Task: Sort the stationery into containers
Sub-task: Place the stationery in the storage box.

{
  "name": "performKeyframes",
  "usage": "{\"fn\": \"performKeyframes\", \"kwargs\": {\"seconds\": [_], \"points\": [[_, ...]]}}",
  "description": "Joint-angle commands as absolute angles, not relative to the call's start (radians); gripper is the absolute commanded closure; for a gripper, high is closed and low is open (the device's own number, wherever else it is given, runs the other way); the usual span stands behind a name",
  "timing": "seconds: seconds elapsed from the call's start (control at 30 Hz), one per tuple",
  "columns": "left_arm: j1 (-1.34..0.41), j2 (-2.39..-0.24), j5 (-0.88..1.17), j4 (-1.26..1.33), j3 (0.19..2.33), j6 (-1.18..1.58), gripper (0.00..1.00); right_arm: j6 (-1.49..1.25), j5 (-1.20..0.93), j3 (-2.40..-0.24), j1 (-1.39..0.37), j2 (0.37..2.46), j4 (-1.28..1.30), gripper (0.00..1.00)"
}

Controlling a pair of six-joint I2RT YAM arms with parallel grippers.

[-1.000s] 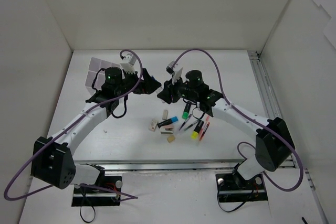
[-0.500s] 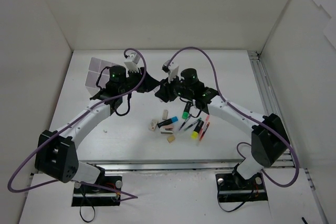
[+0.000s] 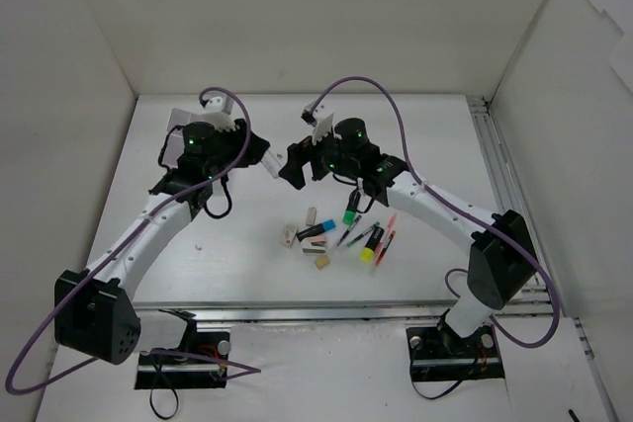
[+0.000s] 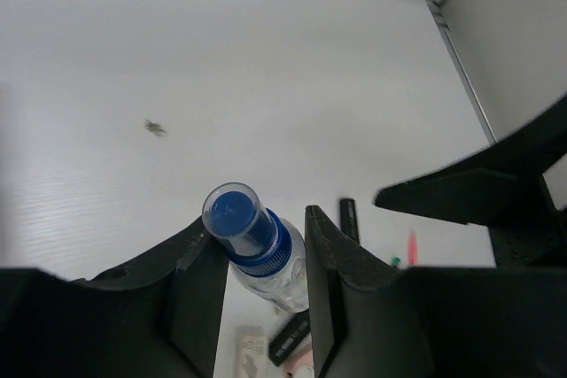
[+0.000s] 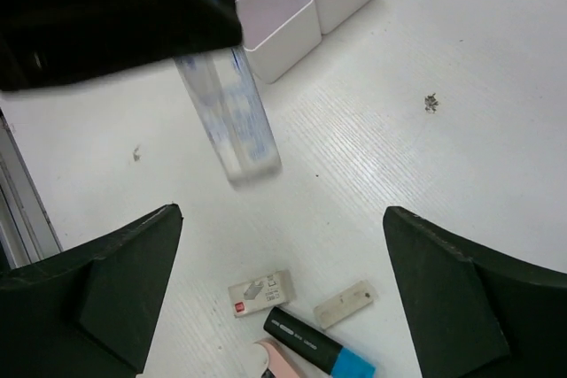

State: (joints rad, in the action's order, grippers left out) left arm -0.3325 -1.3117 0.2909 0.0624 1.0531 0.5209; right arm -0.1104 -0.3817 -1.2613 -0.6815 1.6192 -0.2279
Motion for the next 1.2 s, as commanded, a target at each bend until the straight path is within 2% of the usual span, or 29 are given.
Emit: {"fn": "performKeyframes", "kwargs": {"seconds": [0.0,0.1,0.2,0.3,0.47,0.63,0.77,0.97,1.07,1.1,1.17], "points": [[-0.212,-1.224,0.186,0.101,1.103,0.473,1.00,-0.124,-0.379,-1.287,-0.666,1.549,-0.278,0.02],[-0.112,-1.229,0.112,0.107,1.098,0.434,1.00,-0.126,-0.368,-1.243,-0.635,1.508,-0.264,0.02],[-0.025,-1.259,0.013,0.107,1.124,0.376,1.00,-0.123,-0.267,-1.203,-0.605,1.468,-0.207,0.02],[0.024,-1.319,-0.136,0.101,1.170,0.333,1.00,-0.124,-0.195,-1.129,-0.577,1.398,-0.198,0.02],[0.067,-1.408,-0.213,0.162,1.203,0.238,1.00,-0.101,-0.094,-1.034,-0.546,1.318,-0.158,0.02],[0.077,-1.497,-0.259,0.241,1.230,0.173,1.00,-0.078,-0.005,-0.986,-0.528,1.263,-0.101,0.02],[0.087,-1.571,-0.259,0.187,1.288,0.172,1.00,-0.078,0.072,-0.945,-0.515,1.233,-0.077,0.02],[0.087,-1.582,-0.259,0.192,1.262,0.206,1.00,-0.084,0.113,-0.908,-0.492,1.210,-0.063,0.02],[0.097,-1.580,-0.273,0.163,1.256,0.225,0.88,-0.092,0.132,-0.900,-0.486,1.210,-0.051,0.02],[0.097,-1.578,-0.275,0.158,1.253,0.230,0.81,-0.095,0.133,-0.896,-0.482,1.210,-0.049,0.02],[0.097,-1.569,-0.275,0.150,1.244,0.235,0.78,-0.106,0.135,-0.891,-0.477,1.209,-0.040,0.02]]}}
